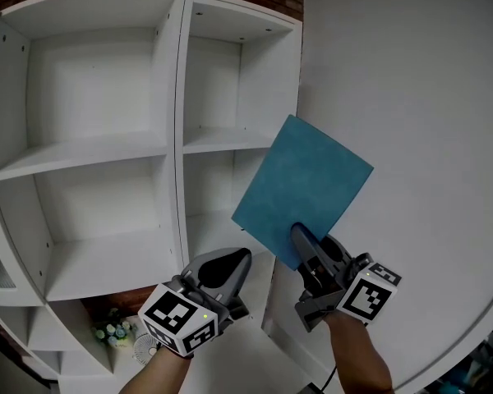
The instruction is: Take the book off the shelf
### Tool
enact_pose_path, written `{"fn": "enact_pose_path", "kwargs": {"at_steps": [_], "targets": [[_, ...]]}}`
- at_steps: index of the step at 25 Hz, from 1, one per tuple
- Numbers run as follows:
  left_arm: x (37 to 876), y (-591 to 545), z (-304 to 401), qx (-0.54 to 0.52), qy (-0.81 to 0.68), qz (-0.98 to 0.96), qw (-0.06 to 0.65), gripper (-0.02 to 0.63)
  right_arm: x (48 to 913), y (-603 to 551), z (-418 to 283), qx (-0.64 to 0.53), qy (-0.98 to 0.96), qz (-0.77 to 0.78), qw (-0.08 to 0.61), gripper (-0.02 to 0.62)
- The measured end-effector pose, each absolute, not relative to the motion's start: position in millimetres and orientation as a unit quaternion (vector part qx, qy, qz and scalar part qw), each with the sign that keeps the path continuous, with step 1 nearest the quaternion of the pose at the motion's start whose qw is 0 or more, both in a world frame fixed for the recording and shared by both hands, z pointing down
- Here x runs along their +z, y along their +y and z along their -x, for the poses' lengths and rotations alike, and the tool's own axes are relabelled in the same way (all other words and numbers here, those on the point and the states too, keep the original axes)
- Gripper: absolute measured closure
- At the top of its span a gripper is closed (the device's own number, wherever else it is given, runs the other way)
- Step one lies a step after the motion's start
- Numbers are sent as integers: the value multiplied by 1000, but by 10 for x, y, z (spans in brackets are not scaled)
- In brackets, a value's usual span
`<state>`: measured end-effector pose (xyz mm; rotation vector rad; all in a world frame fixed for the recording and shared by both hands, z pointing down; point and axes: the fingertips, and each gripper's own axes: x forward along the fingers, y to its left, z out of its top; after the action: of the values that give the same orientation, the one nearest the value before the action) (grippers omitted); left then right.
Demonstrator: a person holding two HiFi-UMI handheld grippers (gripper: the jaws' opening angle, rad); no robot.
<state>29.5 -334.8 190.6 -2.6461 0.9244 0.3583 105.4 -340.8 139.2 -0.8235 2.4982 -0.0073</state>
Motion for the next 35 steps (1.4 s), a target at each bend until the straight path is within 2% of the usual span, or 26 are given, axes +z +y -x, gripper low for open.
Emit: {"fn": "enact_pose_path", "kwargs": {"at_steps": [35], "targets": [[3884, -3259, -95, 70, 348, 935, -17, 595, 3994, -3431, -798, -227, 903, 317, 181, 541]]}}
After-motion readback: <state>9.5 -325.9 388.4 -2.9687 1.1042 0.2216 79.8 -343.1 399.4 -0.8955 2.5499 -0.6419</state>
